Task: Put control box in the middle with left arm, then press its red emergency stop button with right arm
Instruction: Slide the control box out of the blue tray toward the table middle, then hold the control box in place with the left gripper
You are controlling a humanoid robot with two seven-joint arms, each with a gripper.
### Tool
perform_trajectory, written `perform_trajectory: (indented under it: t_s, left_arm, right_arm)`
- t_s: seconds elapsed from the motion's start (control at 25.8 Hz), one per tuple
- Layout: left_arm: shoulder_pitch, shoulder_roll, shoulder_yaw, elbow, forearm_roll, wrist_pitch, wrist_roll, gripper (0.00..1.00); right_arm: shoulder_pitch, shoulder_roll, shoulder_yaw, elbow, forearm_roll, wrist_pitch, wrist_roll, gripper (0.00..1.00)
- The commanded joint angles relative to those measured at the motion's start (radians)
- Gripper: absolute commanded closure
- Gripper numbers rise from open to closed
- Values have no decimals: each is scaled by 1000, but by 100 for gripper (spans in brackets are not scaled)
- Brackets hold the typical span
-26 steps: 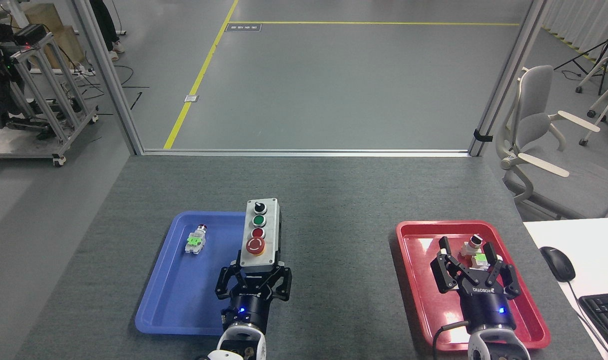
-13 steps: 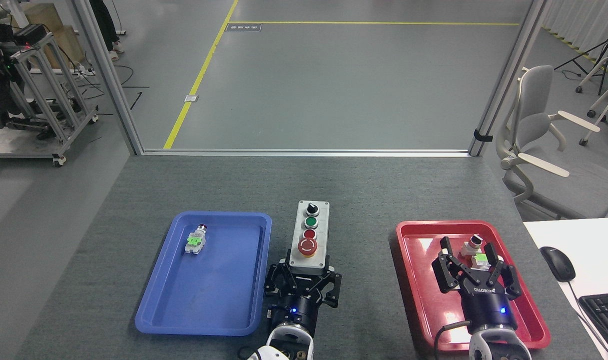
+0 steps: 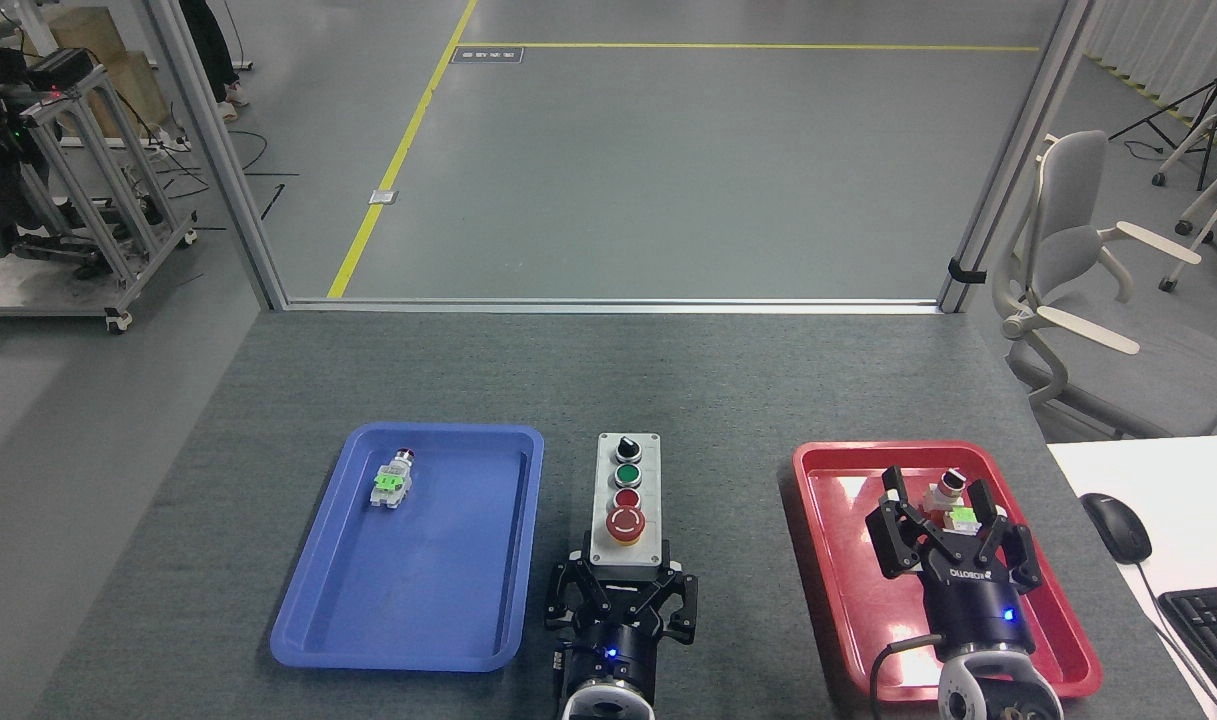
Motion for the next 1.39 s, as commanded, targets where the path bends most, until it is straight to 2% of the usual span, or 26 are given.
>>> perform_trajectory:
  t_s: [0.0,0.15,0.35,0.66,1.35]
  left_arm:
    - [0,0,-3,-6,87,14,22,100]
    - [0,0,-35,5,116,17,50,100]
    - [0,0,-113,6,130,77,96,100]
    - [0,0,-120,69,208,31,119,100]
    - [0,0,-118,149,286,28,156,100]
  right_arm:
    - [-1,-2,0,0,0,-1,-6,0]
    - [1,-2,0,0,0,-1,-6,0]
    - [1,-4,0,2,0,-1,-6,0]
    - [-1,-2,0,2,0,-3,-6,0]
    - [-1,-9,-3,2,0,-4,-8,0]
